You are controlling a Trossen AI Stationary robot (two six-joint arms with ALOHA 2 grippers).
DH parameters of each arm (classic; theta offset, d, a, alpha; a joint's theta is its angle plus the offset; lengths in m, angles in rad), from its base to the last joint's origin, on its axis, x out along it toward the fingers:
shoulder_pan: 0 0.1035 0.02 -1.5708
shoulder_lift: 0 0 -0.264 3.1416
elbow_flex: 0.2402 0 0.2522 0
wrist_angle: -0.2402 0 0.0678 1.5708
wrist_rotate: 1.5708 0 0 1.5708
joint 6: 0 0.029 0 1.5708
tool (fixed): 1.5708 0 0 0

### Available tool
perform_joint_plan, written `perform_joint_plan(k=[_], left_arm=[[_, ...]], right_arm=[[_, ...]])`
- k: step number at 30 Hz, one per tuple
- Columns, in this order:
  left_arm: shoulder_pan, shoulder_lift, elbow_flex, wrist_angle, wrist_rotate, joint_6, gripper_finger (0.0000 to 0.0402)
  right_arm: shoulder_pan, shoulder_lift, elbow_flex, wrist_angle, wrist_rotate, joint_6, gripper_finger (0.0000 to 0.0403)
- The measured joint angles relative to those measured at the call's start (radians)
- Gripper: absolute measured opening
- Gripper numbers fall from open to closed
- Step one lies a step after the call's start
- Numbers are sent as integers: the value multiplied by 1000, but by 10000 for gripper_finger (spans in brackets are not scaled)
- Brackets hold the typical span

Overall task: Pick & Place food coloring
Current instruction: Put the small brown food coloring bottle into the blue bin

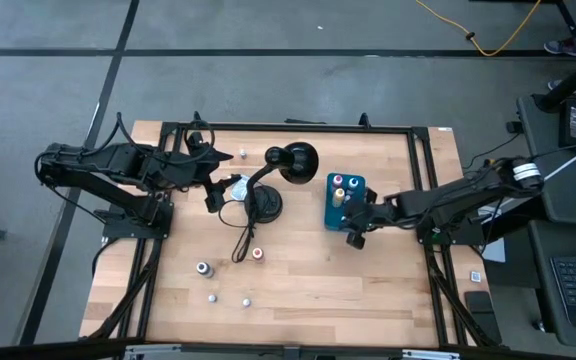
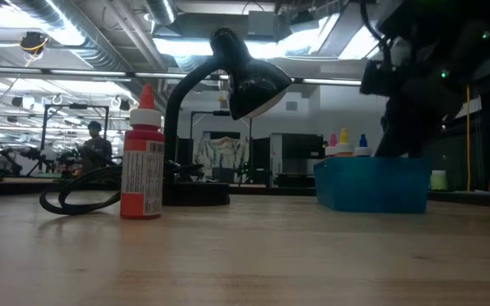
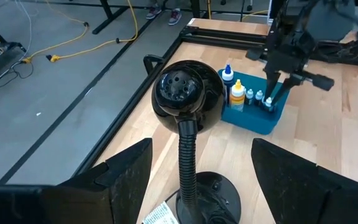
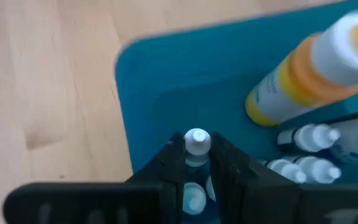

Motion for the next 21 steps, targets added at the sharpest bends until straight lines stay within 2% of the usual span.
perform_joint_plan(k=[6,12,21], left_arm=[[0,0,0,0,0,0,267],[0,0,0,0,0,1,267],[0,0,0,0,6,2,267]], right_arm=[[-7,62,0,3,-23,-19,59],[-7,69,0,1,-26,-18,62],[-6,69,0,-10,-26,-17,112]])
